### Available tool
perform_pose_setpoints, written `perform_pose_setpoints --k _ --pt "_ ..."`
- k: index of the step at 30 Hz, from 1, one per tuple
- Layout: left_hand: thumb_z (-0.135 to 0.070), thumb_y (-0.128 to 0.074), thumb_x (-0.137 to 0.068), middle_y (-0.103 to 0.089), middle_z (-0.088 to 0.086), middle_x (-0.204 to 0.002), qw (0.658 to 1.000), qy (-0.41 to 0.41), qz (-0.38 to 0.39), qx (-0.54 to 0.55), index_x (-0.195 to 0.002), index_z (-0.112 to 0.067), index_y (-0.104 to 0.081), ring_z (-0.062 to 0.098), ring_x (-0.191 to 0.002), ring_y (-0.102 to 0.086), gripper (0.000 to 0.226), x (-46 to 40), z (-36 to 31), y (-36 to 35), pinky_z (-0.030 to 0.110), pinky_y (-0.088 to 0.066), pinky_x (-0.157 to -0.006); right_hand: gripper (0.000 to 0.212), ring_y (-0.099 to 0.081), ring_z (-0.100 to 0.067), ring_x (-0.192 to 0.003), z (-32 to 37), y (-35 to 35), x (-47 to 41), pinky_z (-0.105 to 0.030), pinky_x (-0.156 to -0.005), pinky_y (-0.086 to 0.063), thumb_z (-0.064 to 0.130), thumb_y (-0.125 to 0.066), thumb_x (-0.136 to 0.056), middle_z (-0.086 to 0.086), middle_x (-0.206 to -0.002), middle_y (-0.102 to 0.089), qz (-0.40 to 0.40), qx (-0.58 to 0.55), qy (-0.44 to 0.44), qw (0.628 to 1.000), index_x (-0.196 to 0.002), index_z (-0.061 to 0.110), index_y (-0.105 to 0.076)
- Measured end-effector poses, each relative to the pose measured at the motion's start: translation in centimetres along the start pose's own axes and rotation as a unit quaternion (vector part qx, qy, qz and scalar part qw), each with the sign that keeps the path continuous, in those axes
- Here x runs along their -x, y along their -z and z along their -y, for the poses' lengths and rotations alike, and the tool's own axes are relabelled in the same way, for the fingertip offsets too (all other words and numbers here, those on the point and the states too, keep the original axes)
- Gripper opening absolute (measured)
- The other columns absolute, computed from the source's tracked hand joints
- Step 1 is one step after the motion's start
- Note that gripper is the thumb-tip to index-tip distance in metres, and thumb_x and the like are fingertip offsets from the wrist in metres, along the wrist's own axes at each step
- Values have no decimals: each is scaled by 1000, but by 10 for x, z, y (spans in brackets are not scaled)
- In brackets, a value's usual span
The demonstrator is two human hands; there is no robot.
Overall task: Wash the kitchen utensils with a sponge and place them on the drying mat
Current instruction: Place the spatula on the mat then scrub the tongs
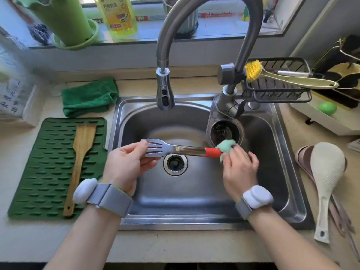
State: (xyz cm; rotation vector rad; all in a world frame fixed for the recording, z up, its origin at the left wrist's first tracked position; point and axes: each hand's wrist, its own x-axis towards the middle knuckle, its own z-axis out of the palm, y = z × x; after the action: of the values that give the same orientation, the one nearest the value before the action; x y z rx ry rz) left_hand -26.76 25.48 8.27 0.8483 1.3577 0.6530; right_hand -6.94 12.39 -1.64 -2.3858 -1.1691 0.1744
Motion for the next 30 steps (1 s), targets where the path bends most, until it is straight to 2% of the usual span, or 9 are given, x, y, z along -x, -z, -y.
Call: perform_pose_setpoints --k 5,7,12,15,18,20,22,26,30 --pt "-9 -53 -97 -74 4 -70 1000 -22 12 -1 -83 -8 -71 14 -61 -70 23 7 13 -24 23 -57 -57 36 -47 -20 -129 112 -12 17 -47 -108 -24 24 -46 -92 -4 -134 -56 -33 -43 176 983 -125 15 -58" --pt "-4 -52 -96 -74 4 -70 999 -28 20 12 -86 -8 -71 15 -63 -71 22 11 17 -26 24 -57 -58 40 -45 -17 -130 116 -5 13 -50 -108 -24 22 -53 -90 0 -136 -54 -23 -38 210 977 -130 21 -54" --pt "-9 -54 -96 -75 1 -72 993 -109 30 -33 -86 -10 -71 13 -66 -72 21 9 6 -9 22 -56 -57 41 -57 -18 -116 26 9 0 -39 -98 -22 37 -32 -93 2 -117 -65 0 -52 39 998 -113 21 -64" --pt "-7 -54 -96 -75 -4 -69 985 -146 44 -82 -84 -14 -71 10 -64 -71 22 11 10 -16 23 -58 -58 39 -55 -17 -106 51 11 3 -34 -94 -27 34 -33 -94 -1 -111 -66 31 -85 119 989 -113 17 -62" --pt "-7 -58 -94 -75 -2 -72 971 -184 68 -136 -83 -19 -72 16 -68 -72 21 11 15 -18 28 -59 -62 41 -51 -17 -102 81 24 -4 -34 -92 -37 34 -38 -96 -1 -114 -61 203 -161 196 946 -135 20 -43" --pt "-6 -58 -93 -75 -3 -74 964 -204 91 -147 -85 -18 -71 16 -70 -72 20 10 15 -13 27 -59 -62 30 -54 -12 -89 76 39 -20 -29 -85 -42 28 -47 -95 4 -105 -62 335 -201 190 901 -124 23 -47" --pt "-6 -57 -93 -74 -7 -73 954 -227 116 -158 -87 -18 -70 11 -69 -70 19 9 14 -9 23 -57 -62 15 -55 -7 -73 67 50 -30 -24 -74 -45 25 -55 -92 6 -91 -65 387 -189 196 881 -107 21 -55" --pt "-14 -57 -94 -75 -6 -78 958 -197 124 -167 -93 -17 -71 13 -75 -71 15 7 15 -9 27 -59 -71 17 -56 -20 -78 64 49 -34 -35 -75 -47 33 -55 -91 3 -86 -60 339 -119 216 908 -93 17 -51" --pt "-49 -46 -95 -75 16 -85 989 73 72 -106 -96 -2 -64 26 -70 -72 50 19 20 -17 33 -60 -63 18 -54 -31 -62 59 35 -19 -32 -48 -38 26 -65 -84 -4 -73 -53 79 51 290 952 -83 14 -51"
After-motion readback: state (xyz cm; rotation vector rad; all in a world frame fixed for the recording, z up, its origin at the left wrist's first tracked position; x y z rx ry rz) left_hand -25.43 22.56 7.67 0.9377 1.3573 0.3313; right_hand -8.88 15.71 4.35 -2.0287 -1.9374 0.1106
